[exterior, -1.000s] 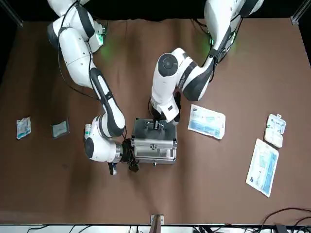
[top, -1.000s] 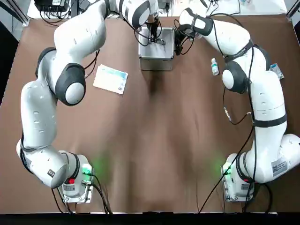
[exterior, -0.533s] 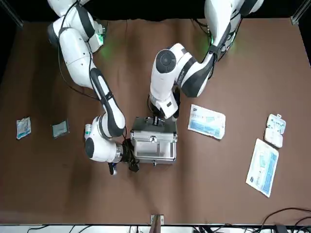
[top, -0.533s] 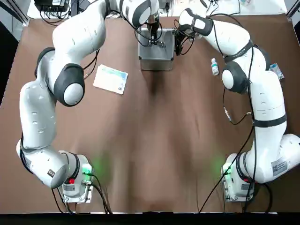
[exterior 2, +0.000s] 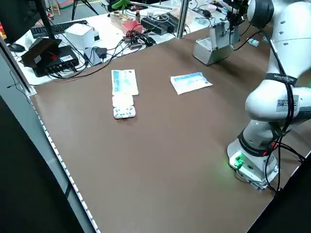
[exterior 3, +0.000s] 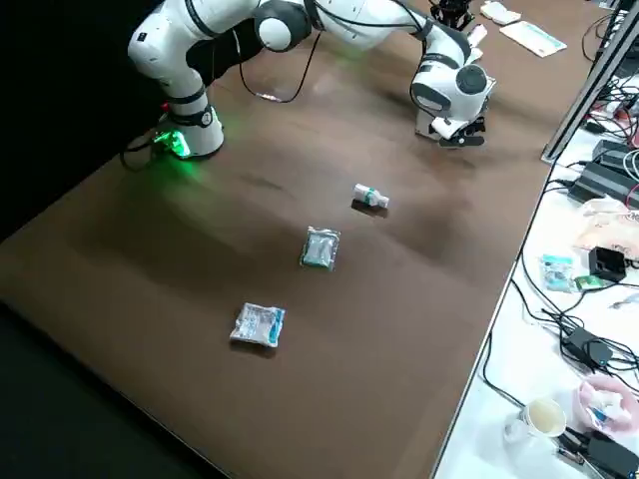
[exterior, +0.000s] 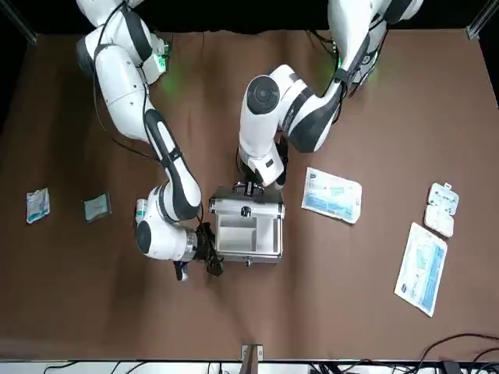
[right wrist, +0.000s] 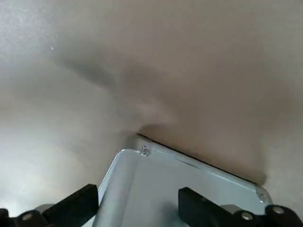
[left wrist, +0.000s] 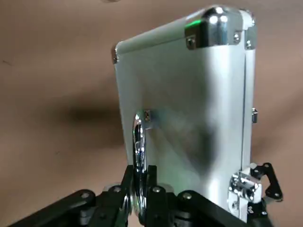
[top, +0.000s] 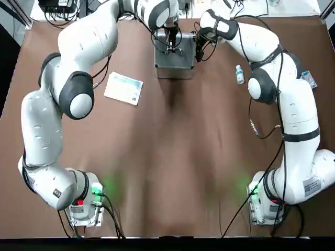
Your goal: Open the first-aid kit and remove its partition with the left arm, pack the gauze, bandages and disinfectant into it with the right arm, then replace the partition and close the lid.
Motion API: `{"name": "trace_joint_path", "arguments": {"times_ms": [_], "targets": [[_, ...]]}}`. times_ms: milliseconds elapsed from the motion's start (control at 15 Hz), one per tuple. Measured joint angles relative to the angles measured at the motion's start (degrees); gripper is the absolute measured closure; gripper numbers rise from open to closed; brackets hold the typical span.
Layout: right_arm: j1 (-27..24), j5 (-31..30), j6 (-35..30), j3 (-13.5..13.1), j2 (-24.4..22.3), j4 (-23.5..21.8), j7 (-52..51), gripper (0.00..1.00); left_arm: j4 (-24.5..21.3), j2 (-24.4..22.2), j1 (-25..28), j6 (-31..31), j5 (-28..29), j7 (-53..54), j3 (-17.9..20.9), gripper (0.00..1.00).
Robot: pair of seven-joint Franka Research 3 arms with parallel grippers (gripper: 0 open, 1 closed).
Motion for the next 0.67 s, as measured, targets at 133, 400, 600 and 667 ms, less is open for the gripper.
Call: {"name": "trace_joint_path", "arguments": {"times_ms": [133,400,600,667], "targets": [[0.0,0.0,0.0,0.0,0.0,0.0,0.0,0.19,0.0,-0.1,0.0,-0.8,0.0,-0.2,-0.3,0.87],[0.0,0.0,0.0,0.0,0.0,0.0,0.0,0.19,0.0,-0.1,0.0,-1.7,0.0,-0.5,-0.7,0.87],[0.0,0.0,0.0,0.0,0.0,0.0,0.0,0.19,-0.1,-0.1,0.0,-2.2,0.0,-0.6,-0.9,0.87],[0.0,0.0,0.0,0.0,0.0,0.0,0.0,0.19,-0.3,-0.2,0.0,-2.4,0.0,-0.6,-1.0,0.87]]}}
